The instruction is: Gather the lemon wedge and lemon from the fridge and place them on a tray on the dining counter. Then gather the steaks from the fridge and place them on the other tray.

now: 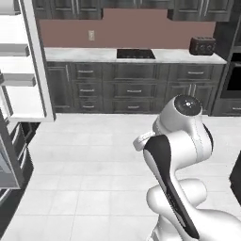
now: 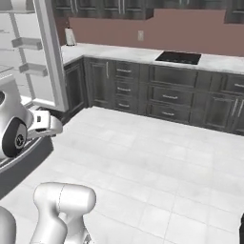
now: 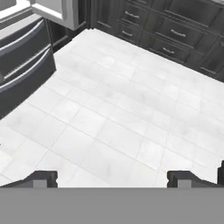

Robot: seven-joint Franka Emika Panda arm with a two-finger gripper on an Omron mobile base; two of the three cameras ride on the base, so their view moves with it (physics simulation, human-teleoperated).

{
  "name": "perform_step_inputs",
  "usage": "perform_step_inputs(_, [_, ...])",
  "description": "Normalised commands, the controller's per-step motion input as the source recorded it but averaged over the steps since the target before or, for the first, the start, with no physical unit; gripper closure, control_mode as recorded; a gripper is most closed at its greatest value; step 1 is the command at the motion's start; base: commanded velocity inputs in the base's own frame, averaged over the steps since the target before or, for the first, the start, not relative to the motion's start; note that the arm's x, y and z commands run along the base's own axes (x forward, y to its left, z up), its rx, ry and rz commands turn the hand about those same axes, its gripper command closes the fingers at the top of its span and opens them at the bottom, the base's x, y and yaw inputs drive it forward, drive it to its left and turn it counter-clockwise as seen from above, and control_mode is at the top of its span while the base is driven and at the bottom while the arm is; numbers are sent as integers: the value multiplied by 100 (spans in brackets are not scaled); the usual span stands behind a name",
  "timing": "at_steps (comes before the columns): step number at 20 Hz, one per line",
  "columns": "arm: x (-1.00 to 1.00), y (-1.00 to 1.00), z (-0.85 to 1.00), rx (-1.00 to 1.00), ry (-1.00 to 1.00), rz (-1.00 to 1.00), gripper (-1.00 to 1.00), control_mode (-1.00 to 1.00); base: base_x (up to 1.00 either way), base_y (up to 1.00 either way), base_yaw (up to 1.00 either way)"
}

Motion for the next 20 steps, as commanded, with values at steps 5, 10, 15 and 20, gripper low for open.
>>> perform_step_inputs(5, [0, 0, 0, 0, 0, 0, -100, 100, 70, -1, 42])
perform_step_inputs(10, [0, 0, 0, 0, 0, 0, -100, 100, 47, -32, 43])
perform_step_inputs(15, [0, 0, 0, 0, 0, 0, -100, 100, 50, -33, 44])
perform_step_inputs(20, [0, 0, 0, 0, 0, 0, -100, 100, 59, -36, 43])
